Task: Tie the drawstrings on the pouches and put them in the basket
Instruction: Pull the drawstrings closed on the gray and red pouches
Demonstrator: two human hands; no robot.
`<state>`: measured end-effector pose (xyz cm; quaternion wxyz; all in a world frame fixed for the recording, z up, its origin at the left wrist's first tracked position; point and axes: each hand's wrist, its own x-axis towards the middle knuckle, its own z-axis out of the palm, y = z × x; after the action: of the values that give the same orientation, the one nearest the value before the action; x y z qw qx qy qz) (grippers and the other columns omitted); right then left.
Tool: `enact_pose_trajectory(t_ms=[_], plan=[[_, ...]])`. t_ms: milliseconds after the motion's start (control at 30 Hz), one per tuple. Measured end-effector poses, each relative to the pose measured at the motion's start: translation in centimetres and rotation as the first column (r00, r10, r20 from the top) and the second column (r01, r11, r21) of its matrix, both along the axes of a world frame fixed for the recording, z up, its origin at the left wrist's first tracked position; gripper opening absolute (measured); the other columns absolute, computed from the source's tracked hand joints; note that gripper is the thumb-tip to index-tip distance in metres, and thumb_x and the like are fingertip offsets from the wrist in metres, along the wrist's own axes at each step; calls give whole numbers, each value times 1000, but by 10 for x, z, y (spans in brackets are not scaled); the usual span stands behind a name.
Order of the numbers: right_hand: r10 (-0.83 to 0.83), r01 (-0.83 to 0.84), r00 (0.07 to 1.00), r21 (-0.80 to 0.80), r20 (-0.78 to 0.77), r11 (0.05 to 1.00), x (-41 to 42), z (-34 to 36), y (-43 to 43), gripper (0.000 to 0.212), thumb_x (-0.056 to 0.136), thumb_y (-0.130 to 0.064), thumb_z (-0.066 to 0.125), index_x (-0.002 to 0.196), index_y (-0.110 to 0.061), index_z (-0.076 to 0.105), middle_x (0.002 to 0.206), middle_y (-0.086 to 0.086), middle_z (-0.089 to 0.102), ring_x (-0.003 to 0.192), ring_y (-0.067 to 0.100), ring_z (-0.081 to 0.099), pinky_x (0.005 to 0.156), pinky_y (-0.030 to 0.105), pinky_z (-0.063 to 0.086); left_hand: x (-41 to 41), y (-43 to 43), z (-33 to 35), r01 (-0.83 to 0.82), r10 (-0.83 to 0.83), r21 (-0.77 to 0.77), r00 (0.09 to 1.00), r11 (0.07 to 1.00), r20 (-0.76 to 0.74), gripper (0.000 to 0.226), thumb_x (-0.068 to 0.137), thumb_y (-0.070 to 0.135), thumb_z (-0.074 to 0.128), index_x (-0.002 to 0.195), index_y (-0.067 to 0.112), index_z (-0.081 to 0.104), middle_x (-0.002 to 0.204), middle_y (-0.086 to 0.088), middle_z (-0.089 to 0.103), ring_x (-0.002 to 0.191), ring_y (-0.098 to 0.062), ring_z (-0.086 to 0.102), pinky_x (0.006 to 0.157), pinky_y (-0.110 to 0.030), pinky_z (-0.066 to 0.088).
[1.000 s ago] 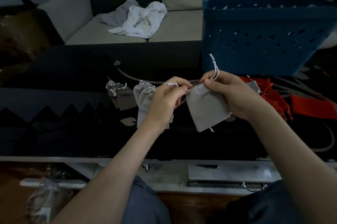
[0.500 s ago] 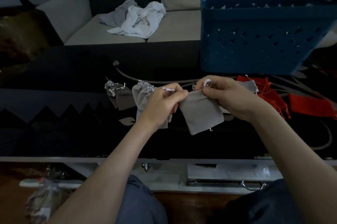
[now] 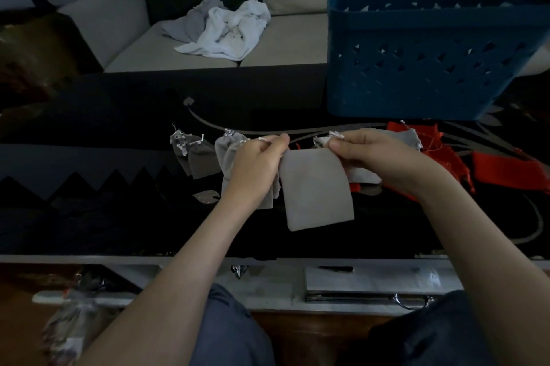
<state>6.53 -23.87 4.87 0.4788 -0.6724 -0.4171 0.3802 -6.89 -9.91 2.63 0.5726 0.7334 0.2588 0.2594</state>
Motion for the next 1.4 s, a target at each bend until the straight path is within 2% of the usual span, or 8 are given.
enact_pose_trajectory(t_ms=[67,300,533,700,800,1033,1233,1400], plan=[[-52,53,997,13,-61,999,0,-2,2,29,100,-16,41,89,3,59,50,-4,61,44,4,54,46,14,43,1,0,0,-10,10,-76,1000,997,-4,47,101,31,42,60,12,55,42,7,46,43,-5,46,50,-18,35],[-247,250,968,67,-51,966,10,-18,11,31,100,-18,42,82,-15,67,69,1,58,64,14,49,60,24,40,1,3,-3,86,-64,-244,993,966,96,47,102,40,30,93,18,71,58,3,47,49,-6,39,44,-19,31],[-266,371,878,215,-398,903,8,-19,14,32,101,-23,39,85,-14,66,52,-3,41,51,8,38,52,21,33,1,4,-1,67,7,-431,986,900,168,52,100,49,28,102,24,73,82,-8,52,51,-6,35,47,-17,30],[-283,468,783,223,-554,855,9,-18,19,44,103,-36,28,72,-19,54,74,-6,58,70,7,49,64,21,40,0,3,7,133,82,-604,946,786,315,55,100,48,24,72,13,56,91,0,74,45,-6,36,42,-17,27],[-239,510,721,265,-650,818,11,-18,18,49,102,-38,27,62,-20,49,83,-2,70,91,11,64,80,27,45,0,3,10,124,110,-646,945,754,309,55,100,50,24,58,15,36,62,-1,64,40,-7,33,39,-19,23],[-169,513,732,371,-660,775,3,-10,20,39,102,-35,27,74,-15,45,47,-5,33,45,10,40,57,24,49,5,-2,13,164,72,-686,951,709,302,60,100,46,29,48,18,39,39,6,27,33,-6,22,34,-18,21],[-56,235,916,419,-397,877,-11,-3,15,35,101,-26,29,110,-10,59,60,-2,32,54,11,28,53,23,30,5,-14,10,145,-73,-481,984,864,165,17,97,21,49,82,14,49,44,11,34,40,-2,32,49,-18,30],[-35,127,966,350,-257,928,-27,-2,18,31,97,-9,35,118,-13,58,60,0,42,54,10,35,53,24,29,-3,-28,18,343,-332,-148,938,927,98,42,97,33,39,68,19,65,53,13,61,48,6,53,51,-11,37]])
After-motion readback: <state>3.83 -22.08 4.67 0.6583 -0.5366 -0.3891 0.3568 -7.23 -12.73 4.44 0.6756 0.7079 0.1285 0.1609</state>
